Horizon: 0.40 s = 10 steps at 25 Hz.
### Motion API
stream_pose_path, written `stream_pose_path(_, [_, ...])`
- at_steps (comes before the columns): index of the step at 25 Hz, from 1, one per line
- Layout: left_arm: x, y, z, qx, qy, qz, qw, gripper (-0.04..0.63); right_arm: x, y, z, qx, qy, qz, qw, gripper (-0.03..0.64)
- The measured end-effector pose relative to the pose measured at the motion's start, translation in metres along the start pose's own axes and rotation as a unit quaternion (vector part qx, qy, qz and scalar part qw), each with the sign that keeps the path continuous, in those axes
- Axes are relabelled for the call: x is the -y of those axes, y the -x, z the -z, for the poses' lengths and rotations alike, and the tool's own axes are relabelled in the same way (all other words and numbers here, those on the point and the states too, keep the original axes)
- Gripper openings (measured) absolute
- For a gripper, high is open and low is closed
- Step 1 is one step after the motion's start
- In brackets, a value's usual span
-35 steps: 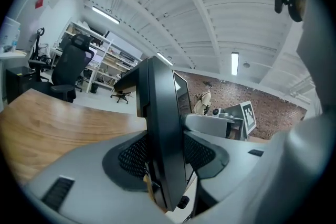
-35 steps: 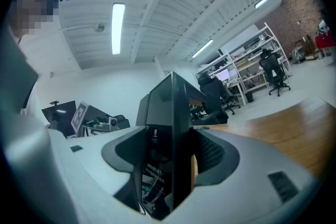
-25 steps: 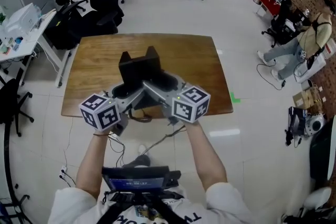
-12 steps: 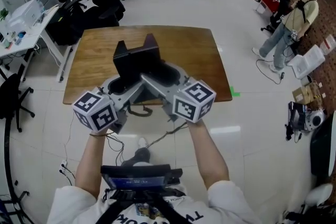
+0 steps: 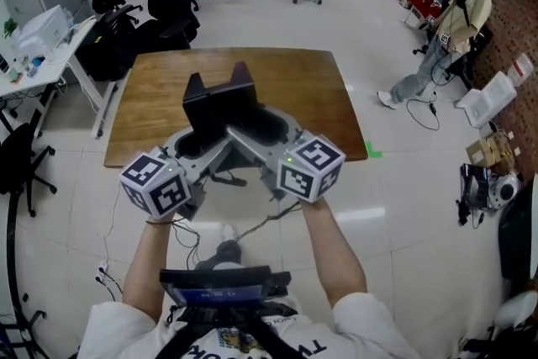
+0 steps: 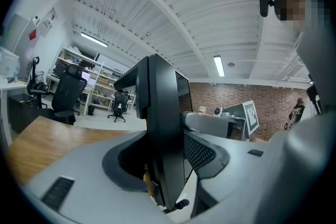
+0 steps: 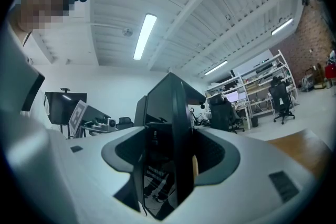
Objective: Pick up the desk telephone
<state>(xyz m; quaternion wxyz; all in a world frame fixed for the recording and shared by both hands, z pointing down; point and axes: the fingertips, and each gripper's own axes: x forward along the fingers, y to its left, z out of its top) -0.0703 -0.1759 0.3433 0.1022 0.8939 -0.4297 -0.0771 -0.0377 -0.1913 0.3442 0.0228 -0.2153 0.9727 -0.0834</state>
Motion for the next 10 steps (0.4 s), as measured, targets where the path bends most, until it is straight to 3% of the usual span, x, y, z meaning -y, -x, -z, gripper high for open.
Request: stream_pose_path(10, [0.0031,0.0032,-0.0047,-0.002,0.001,-0.006,1.0000,0.202,-0.0048,0.0010,-0.0049,0.000,0.002,-0.002,1.000,0.288])
